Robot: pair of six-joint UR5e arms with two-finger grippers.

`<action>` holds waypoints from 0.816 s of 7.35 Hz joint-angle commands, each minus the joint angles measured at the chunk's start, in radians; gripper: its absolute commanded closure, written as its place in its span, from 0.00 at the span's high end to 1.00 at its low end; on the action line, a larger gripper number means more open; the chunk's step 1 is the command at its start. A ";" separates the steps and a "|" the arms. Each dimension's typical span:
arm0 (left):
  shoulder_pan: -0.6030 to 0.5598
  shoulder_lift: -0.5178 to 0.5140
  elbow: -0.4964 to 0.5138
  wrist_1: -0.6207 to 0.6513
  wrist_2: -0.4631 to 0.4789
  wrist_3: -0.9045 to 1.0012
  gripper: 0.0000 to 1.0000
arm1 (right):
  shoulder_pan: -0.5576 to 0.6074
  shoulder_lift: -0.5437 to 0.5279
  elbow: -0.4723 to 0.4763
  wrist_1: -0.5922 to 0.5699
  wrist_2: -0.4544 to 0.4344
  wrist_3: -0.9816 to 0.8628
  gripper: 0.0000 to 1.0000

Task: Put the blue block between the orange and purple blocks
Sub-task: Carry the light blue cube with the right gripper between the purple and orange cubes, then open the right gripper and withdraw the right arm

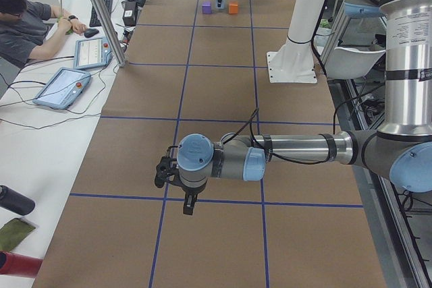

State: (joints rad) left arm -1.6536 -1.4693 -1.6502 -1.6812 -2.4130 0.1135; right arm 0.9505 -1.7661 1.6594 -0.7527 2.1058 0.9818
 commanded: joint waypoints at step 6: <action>0.000 0.003 0.001 0.000 0.000 0.000 1.00 | -0.036 0.010 0.029 0.000 -0.018 -0.079 1.00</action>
State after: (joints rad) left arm -1.6537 -1.4676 -1.6490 -1.6812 -2.4130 0.1135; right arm 0.8976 -1.7550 1.6763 -0.7458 2.0754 0.9493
